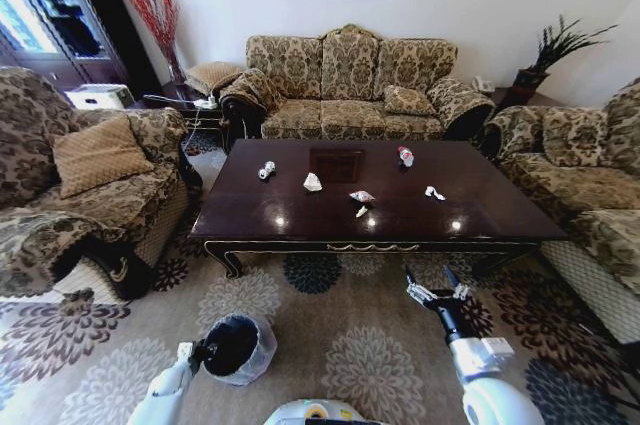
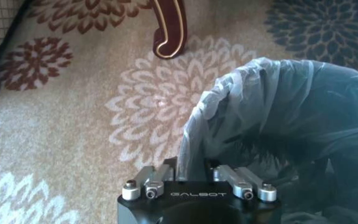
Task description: Move to the front of the table and place the trash on the table into the trash bin.
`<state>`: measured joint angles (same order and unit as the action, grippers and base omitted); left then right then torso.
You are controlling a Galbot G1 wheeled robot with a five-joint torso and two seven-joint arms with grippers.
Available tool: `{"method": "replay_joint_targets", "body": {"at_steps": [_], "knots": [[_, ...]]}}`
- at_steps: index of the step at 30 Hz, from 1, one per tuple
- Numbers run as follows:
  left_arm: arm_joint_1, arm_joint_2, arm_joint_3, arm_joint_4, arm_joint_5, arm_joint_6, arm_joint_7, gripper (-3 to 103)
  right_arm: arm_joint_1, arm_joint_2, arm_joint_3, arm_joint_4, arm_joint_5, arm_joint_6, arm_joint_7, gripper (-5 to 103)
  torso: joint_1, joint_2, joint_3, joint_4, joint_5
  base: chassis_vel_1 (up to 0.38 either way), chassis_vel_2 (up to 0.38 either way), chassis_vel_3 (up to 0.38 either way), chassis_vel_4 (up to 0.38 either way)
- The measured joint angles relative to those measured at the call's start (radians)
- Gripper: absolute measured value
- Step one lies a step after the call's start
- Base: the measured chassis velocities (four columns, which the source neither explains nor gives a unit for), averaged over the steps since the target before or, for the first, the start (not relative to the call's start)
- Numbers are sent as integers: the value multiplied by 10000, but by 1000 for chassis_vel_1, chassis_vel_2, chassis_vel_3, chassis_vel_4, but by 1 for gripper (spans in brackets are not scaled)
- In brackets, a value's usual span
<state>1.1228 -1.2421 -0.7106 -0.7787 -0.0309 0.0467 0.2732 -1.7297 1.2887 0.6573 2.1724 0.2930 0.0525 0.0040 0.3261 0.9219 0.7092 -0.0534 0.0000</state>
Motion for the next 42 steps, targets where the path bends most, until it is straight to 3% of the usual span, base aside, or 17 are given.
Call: {"method": "replay_joint_targets", "body": {"at_steps": [2,4,5,7,9,20,25,26,29,31,33,34,35,38,42], "knots": [[-2,6,2,6,3,16,-10,30,-10,14,3,0,-15,17,3,100,0,0,0,0,0,0,0,0,0],[-23,26,12,29,11,102,-58,20,-44,74,11,0,-78,76,15,100,0,0,0,1,3,0,0,0,0],[-42,29,14,50,11,115,-58,9,-55,94,12,0,-96,97,17,100,0,0,0,1,4,0,0,0,0],[-56,29,23,66,6,122,-41,9,-61,100,12,0,-104,118,17,100,0,0,0,1,3,0,0,0,0],[-82,12,26,89,-42,162,0,2,-69,99,12,6,-110,139,10,100,0,0,0,1,3,0,0,0,0],[566,-32,-235,-572,-698,501,-21,0,188,68,-3,-59,-26,147,16,100,0,0,1,-5,-8,0,0,0,0],[1719,27,-511,-2381,-1468,841,-102,0,532,23,-34,-273,177,171,0,100,0,0,1,9,-8,0,0,0,0],[2268,42,-716,-3496,-1796,989,-209,0,695,22,-59,-421,281,228,-10,100,-1,1,-1,-1,-1,0,0,0,0],[2905,39,-932,-4644,-2158,1134,-352,0,839,23,-59,-593,414,314,-48,100,0,0,0,-2,2,0,0,0,0],[4167,-141,-1564,-6649,-2719,1366,-482,0,1040,8,-60,-863,667,553,-115,100,1,0,0,-9,-6,0,0,0,0],[4469,-217,-1783,-7093,-2841,1428,-525,0,1083,1,-61,-920,777,596,-180,100,0,0,0,-4,-6,0,0,0,0],[5275,-450,-2479,-8405,-3179,1599,-631,0,1183,-30,-62,-1042,1142,694,-431,100,-1,0,0,9,7,0,0,0,0],[5275,-450,-2479,-8405,-3179,1599,-631,0,1183,-30,-62,-1042,1142,694,-431,100,-1,0,0,9,7,0,0,0,0],[6350,-785,-3506,-10612,-3741,1859,-699,0,1289,-81,-105,-1232,1460,915,-707,100,-2,2,-1,10,4,0,0,0,0],[6873,-827,-4000,-12647,-4206,2218,-775,0,1107,68,-17,-1248,1460,1323,-790,100,-1,2,-1,-11,1,0,0,0,0]]}}
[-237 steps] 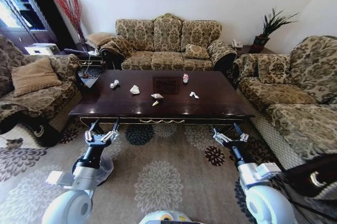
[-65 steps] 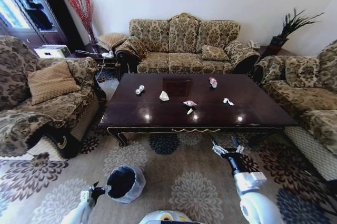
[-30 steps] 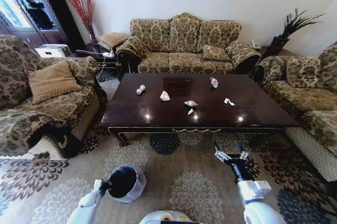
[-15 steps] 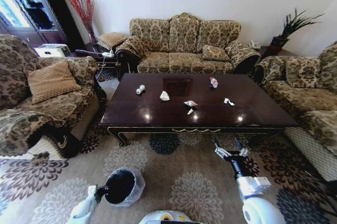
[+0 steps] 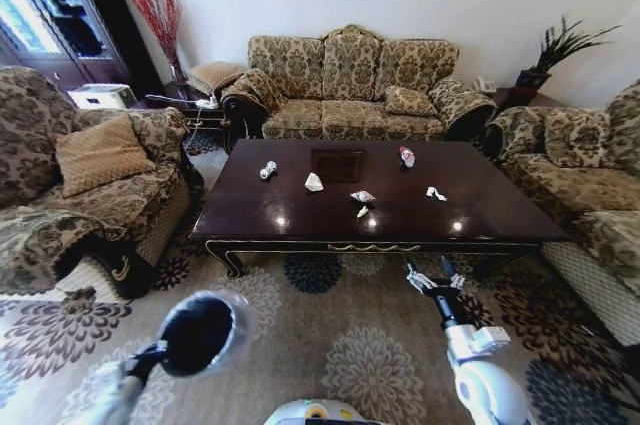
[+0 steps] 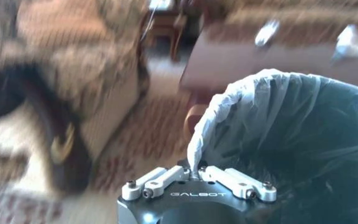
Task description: Move to the front of the table and place the trash on the table into the trash bin.
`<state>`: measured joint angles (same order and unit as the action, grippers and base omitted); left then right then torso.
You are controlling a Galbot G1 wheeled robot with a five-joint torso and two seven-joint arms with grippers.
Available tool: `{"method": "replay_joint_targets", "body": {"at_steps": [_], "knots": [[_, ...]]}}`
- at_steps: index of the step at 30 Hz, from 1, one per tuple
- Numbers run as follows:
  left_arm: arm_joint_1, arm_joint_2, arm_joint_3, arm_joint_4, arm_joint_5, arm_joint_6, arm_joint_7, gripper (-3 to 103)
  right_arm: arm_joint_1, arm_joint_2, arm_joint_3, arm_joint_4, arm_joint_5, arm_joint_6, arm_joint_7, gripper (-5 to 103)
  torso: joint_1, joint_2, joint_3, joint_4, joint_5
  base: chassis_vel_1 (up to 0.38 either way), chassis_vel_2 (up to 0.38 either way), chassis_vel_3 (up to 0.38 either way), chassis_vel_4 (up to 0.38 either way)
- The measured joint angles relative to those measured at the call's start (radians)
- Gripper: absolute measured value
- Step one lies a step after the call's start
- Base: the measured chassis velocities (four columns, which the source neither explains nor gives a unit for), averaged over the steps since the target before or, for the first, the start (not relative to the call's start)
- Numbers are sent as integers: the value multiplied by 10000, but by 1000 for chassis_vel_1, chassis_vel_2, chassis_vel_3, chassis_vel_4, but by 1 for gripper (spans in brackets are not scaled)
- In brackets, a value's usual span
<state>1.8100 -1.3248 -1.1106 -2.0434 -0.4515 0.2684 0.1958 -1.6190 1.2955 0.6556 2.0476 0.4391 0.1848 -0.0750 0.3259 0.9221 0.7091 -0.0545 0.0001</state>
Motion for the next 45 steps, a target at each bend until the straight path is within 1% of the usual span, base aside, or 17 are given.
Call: {"method": "replay_joint_targets", "body": {"at_steps": [2,3,5,8,9,11,12,15,16,18,22,26,30,37,41,43,45], "knots": [[169,-13,-166,-879,-246,194,-55,0,-39,63,9,66,0,92,0,100,1,0,0,-3,-3,0,0,0,0],[169,-13,-166,-879,-246,194,-55,0,-39,63,9,66,0,92,0,100,1,0,0,-3,-3,0,0,0,0],[326,-66,-441,-2147,-575,411,-186,0,23,110,-9,218,-24,177,-50,100,0,0,0,15,2,0,0,0,0],[278,-11,-646,-3193,-847,613,-228,0,124,128,-22,362,-153,386,-43,100,0,0,0,12,2,0,0,0,0],[278,-11,-646,-3193,-847,613,-228,0,124,128,-22,362,-153,386,-43,100,0,0,0,12,2,0,0,0,0],[38,278,-773,-3755,-1159,871,-268,0,230,128,-38,481,-254,737,93,100,1,0,1,8,1,0,0,0,0],[38,278,-773,-3755,-1159,871,-268,0,230,128,-38,481,-254,737,93,100,1,0,1,8,1,0,0,0,0],[-371,692,-703,-3911,-1478,1092,-324,0,322,136,-1,646,-460,1161,224,100,1,-1,1,9,-2,0,0,0,0],[-371,692,-703,-3911,-1478,1092,-324,0,322,136,-1,646,-460,1161,224,100,1,-1,1,9,-2,0,0,0,0],[-540,751,-574,-3911,-1506,1096,-326,0,283,131,64,764,-433,1251,15,100,2,-1,1,10,-2,0,0,0,0],[-754,697,-188,-3930,-1466,1103,-322,0,217,155,150,875,-692,1221,-503,100,1,-1,1,9,-2,0,0,0,0],[-797,716,-65,-3889,-1433,1102,-306,0,197,319,31,993,-1005,1165,-702,100,0,-1,0,10,-1,0,0,0,0],[-826,791,-79,-3733,-1433,1066,-275,0,167,482,-57,1057,-1209,1116,-747,100,0,0,0,11,-2,-16,12,11,-14],[-906,796,-24,-3556,-1414,1004,-257,0,80,523,-72,1104,-1330,1106,-767,100,-1,0,0,10,-2,-129,103,104,-125],[-918,787,0,-3522,-1404,987,-249,0,73,525,-74,1111,-1348,1106,-755,100,-1,-2,1,8,-2,-254,246,227,-231],[-919,784,0,-3515,-1398,983,-249,0,75,525,-76,1111,-1348,1106,-749,100,-1,-3,1,14,2,-266,277,289,-255],[-920,783,3,-3510,-1395,981,-248,0,74,525,-77,1111,-1348,1104,-743,100,3,-3,3,8,-3,-301,287,304,-301]]}}
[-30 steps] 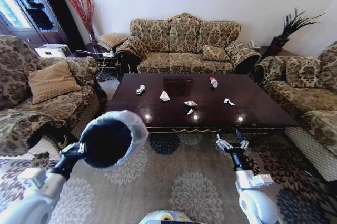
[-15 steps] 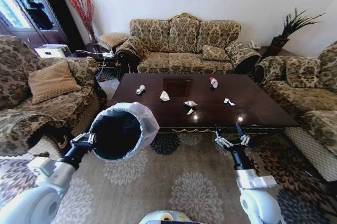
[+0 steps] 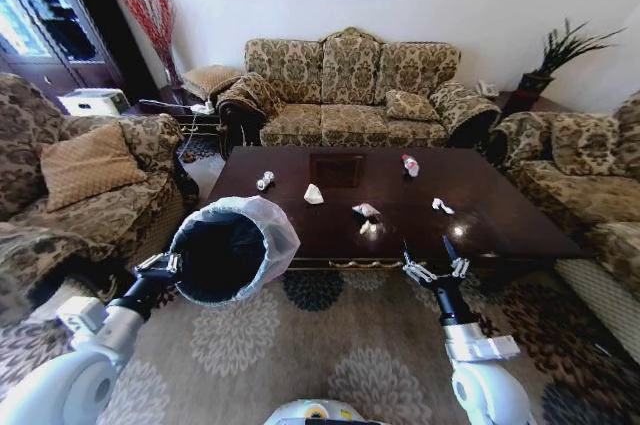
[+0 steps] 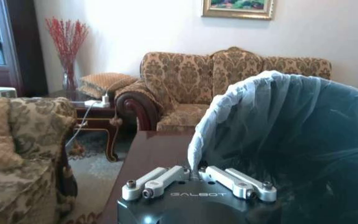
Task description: Move to the front of the table and place the trash on the table into the trash bin.
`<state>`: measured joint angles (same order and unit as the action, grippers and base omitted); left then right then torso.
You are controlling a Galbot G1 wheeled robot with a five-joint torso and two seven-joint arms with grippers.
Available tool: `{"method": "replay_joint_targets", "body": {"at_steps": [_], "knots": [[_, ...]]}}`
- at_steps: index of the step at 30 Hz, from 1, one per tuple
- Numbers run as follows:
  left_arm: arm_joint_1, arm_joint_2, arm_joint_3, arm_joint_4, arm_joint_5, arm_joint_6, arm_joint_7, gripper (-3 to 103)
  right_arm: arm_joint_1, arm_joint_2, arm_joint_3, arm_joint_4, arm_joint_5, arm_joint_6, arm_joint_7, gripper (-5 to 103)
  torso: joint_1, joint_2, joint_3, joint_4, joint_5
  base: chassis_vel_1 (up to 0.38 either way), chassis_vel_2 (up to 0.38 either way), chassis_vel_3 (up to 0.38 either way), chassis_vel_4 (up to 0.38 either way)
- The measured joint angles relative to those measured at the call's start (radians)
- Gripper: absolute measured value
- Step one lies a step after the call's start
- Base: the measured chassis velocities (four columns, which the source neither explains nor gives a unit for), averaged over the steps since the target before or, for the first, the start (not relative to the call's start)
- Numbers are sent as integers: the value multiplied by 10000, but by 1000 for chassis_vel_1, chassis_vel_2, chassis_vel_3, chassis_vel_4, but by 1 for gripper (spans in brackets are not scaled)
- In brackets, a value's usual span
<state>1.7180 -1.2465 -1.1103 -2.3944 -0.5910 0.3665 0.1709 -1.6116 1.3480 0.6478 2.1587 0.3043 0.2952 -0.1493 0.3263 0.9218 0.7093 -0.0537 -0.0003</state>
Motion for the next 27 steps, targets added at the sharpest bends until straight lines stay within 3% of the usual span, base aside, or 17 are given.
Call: {"method": "replay_joint_targets", "body": {"at_steps": [6,8,11,12,18,27], "knots": [[-1,-5,2,5,4,-5,1,0,3,-3,0,0,1,-5,6,100,1,-1,0,9,14,-326,332,317,-330],[-5,-4,6,7,5,-7,5,0,0,-3,1,0,3,-6,8,100,3,-1,1,-7,-1,-354,322,342,-330],[-12,-4,7,10,8,-12,8,0,4,-3,1,0,5,-8,11,100,8,-2,2,-1,0,-345,270,274,-292],[-12,-5,6,9,9,-16,7,0,6,-4,1,0,5,-8,11,100,11,-3,3,10,8,-147,227,218,-109],[-10,-6,7,15,11,-17,7,0,4,-5,2,0,8,-9,14,100,9,-3,4,-3,0,-75,65,51,-22],[4,-9,2,20,12,-17,9,0,-8,-5,3,-5,13,-10,18,100,-11,7,-6,3,3,18,-15,-21,19]]}}
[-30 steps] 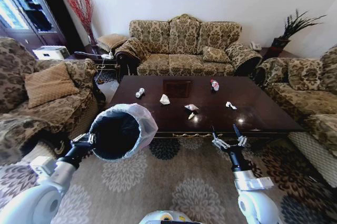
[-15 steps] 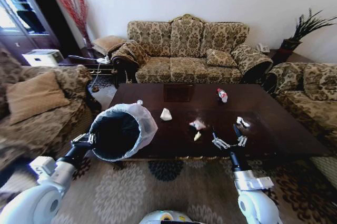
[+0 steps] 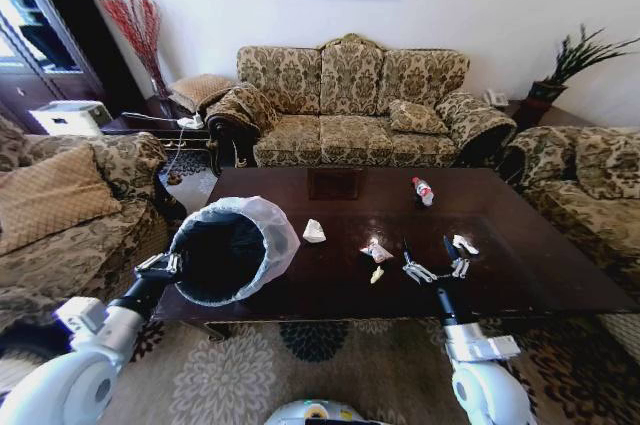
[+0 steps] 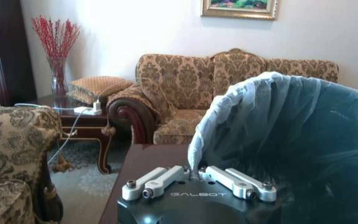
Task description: Move to the front of the table and place the trash on the table into the trash bin.
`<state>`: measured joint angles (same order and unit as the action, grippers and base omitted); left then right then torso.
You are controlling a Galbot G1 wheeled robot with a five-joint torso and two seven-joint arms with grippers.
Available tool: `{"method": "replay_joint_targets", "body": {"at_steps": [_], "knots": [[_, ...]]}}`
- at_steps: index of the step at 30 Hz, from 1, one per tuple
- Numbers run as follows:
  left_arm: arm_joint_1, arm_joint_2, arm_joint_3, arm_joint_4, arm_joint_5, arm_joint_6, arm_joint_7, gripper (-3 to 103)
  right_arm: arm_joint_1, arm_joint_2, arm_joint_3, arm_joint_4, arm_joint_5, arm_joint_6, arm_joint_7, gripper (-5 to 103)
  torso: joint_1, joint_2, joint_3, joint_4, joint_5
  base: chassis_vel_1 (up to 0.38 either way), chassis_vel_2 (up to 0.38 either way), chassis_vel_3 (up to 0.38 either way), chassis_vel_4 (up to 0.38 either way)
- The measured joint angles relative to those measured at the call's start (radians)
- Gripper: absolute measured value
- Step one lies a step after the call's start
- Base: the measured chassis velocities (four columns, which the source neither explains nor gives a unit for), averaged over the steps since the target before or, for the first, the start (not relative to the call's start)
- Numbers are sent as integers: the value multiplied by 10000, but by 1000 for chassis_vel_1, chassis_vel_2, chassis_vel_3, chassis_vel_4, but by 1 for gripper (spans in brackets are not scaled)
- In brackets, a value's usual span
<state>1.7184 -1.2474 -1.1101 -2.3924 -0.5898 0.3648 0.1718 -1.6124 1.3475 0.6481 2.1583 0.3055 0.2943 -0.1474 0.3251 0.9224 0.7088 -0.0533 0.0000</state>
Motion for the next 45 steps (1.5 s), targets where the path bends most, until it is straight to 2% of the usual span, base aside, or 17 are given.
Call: {"method": "replay_joint_targets", "body": {"at_steps": [30,33,35,36,38,40,45], "knots": [[-3,0,0,0,0,-1,-2,0,10,-2,0,-6,8,0,8,100,9,-6,4,-2,1,0,0,0,0],[-25,8,-215,-223,-294,292,-86,0,-3,-3,2,24,-9,-42,55,100,9,-6,5,-2,-8,0,0,0,0],[-143,-10,-721,-931,-854,1022,-215,0,-148,-21,48,529,-228,-520,448,100,10,-6,3,1,19,0,0,0,0],[-143,-10,-721,-931,-854,1022,-215,0,-148,-21,48,529,-228,-520,448,100,10,-6,3,1,19,0,0,0,0],[-171,-72,-728,-1055,-955,1257,-272,0,-410,-69,162,1494,-672,-1417,1187,100,9,-5,3,-6,-5,0,0,0,0],[-171,-69,-749,-1063,-960,1363,-361,0,-573,-95,229,2096,-952,-1967,1644,100,9,-5,4,-6,-4,0,0,0,0],[-176,37,-919,-1073,-981,1583,-373,0,-652,-107,262,2401,-1109,-2277,1894,100,9,-5,3,-1,1,0,0,0,0]]}}
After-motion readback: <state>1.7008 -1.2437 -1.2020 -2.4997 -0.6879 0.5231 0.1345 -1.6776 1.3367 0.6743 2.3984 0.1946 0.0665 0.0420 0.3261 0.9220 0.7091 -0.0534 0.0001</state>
